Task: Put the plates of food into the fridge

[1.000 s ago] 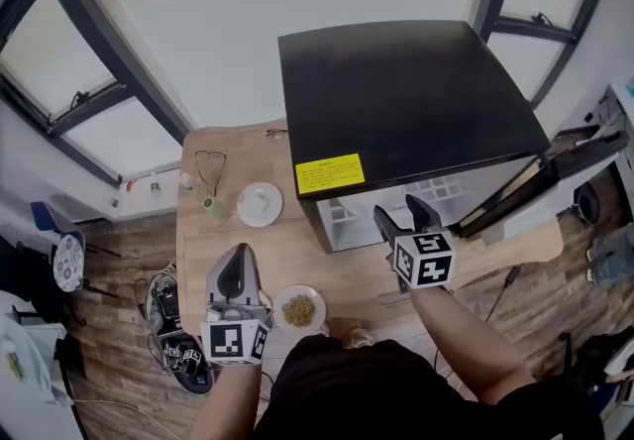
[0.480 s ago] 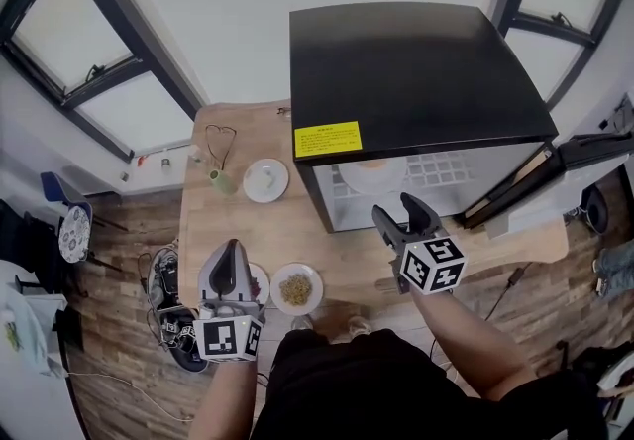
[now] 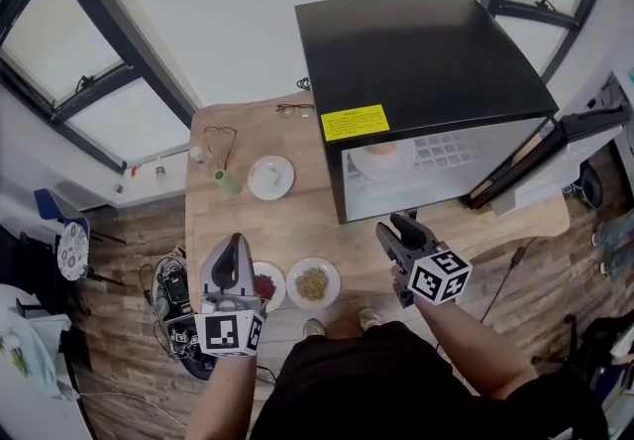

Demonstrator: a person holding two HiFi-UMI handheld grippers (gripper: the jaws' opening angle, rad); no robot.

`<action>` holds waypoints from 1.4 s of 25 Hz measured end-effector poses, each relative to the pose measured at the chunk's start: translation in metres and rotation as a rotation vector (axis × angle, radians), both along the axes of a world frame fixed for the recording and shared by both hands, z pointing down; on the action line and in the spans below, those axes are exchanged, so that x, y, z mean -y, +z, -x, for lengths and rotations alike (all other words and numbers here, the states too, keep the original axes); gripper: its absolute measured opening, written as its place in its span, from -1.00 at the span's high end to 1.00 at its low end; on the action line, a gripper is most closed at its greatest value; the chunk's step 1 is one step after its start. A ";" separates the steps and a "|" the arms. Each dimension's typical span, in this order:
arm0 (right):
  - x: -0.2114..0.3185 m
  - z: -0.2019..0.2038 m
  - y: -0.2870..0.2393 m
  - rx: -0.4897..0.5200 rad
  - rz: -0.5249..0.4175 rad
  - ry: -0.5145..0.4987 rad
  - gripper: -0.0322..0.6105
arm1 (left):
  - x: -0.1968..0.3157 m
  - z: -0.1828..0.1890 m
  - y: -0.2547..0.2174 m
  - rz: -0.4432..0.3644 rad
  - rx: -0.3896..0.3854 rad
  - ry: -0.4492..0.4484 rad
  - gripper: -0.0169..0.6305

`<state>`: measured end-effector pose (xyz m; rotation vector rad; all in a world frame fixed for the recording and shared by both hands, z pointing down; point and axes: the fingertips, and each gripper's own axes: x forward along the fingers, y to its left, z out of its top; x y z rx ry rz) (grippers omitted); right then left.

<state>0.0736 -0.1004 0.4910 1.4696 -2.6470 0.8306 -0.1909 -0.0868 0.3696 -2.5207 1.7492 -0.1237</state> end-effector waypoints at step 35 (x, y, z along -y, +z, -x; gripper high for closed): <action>-0.155 0.112 0.226 0.338 0.498 0.388 0.35 | -0.039 0.089 0.075 0.091 0.058 0.272 0.93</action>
